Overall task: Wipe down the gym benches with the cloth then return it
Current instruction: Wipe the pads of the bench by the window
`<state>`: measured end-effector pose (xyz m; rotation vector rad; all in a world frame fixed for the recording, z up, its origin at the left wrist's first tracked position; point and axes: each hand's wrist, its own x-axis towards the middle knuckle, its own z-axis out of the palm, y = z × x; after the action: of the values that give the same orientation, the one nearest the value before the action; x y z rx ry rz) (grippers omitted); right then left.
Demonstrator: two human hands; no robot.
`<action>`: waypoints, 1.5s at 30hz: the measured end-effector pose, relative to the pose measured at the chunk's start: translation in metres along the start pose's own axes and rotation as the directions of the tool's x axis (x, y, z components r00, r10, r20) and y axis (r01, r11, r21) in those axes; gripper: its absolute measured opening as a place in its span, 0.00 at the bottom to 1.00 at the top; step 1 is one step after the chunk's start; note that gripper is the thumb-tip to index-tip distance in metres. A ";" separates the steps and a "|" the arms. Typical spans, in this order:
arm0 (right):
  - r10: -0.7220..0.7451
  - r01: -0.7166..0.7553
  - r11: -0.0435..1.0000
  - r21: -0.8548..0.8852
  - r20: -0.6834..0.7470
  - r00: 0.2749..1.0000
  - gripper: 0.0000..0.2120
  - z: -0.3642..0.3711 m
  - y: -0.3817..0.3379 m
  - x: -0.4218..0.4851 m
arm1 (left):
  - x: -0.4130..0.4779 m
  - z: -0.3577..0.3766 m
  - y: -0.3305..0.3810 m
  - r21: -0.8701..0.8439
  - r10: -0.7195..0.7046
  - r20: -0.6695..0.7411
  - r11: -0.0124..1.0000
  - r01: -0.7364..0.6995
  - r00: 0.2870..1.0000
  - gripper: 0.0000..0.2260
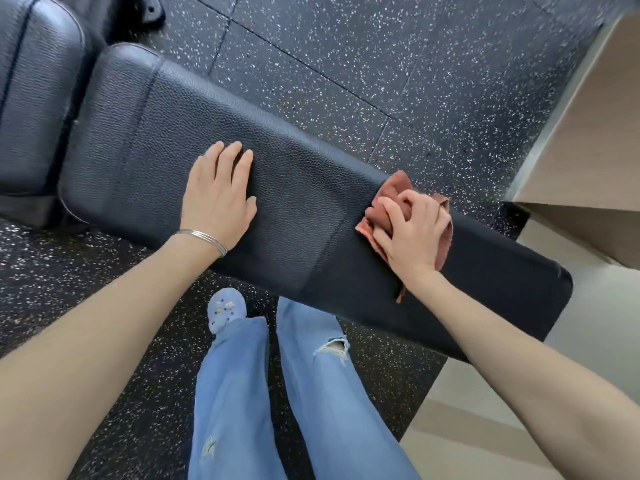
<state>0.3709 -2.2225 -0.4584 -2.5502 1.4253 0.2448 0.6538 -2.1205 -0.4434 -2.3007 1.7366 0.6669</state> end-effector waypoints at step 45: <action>-0.676 0.674 0.736 -0.053 -0.047 0.735 0.12 0.011 -0.115 0.011 | -0.082 0.044 -0.066 -0.134 -0.165 -0.096 0.979 0.151 0.982 0.26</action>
<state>0.4745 -2.1694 -0.4603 -2.9147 0.4098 0.0587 0.6883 -2.0122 -0.4527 -2.5718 1.5729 0.6516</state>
